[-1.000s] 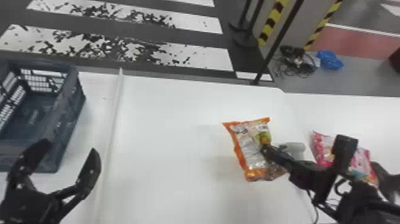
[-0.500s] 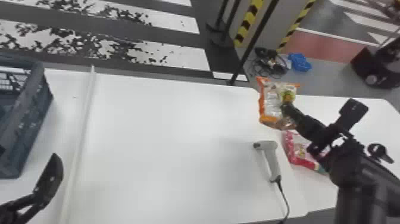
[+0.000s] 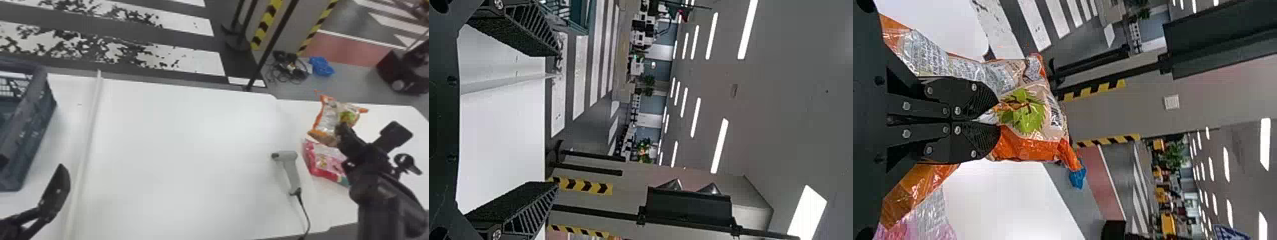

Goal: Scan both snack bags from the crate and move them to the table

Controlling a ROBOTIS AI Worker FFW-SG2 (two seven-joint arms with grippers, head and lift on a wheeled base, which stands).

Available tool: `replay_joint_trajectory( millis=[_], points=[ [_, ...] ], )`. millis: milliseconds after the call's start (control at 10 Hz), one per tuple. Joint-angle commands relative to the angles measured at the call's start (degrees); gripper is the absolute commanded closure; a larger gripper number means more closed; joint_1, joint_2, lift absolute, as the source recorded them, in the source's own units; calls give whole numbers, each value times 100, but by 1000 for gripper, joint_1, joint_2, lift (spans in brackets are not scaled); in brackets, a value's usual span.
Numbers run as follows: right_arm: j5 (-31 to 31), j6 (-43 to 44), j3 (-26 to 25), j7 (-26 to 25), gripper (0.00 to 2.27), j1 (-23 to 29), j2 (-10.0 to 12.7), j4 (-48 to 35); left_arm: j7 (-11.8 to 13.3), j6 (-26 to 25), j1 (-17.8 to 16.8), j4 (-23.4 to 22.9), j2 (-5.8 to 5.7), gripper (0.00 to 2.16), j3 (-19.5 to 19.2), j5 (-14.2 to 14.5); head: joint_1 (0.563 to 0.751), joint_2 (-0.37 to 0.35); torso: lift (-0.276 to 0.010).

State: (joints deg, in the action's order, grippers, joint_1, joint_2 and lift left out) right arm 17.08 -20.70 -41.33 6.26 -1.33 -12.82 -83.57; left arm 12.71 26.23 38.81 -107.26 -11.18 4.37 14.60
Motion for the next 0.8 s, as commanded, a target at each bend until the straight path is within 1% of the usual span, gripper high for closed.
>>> replay_joint_trajectory(
  millis=[0,100,200,300,400,500,600,700],
  points=[
    [-12,562,20,-274,2246,-114,-116,746,4,0,-5,-5,2,66,20,-1,695,-350,-87],
    [-47,738,55,-617,2243,-254,-247,1299,-5,0,-13,-5,2,66,20,-1,695,-350,-87],
    [-47,721,81,-670,2236,-325,-406,1730,-5,17,-13,-23,-15,66,20,8,695,-350,-87],
    [-47,721,117,-802,2017,-333,-502,2038,-5,17,-40,-23,-24,66,29,25,695,-350,-87],
    [-73,826,169,-828,1298,-325,-555,2214,-5,17,-66,-14,-33,66,73,25,695,-350,-87],
    [-73,844,266,-811,87,-289,-581,2266,-5,17,-101,-5,-33,66,117,25,695,-350,-87],
    [-65,896,275,-758,-1,-263,-581,2266,-5,17,-110,-14,-24,66,143,8,695,-350,-87],
    [-12,914,363,-767,9,-201,-581,2231,4,0,-110,-23,-15,66,152,-1,695,-350,-87]
  ],
)
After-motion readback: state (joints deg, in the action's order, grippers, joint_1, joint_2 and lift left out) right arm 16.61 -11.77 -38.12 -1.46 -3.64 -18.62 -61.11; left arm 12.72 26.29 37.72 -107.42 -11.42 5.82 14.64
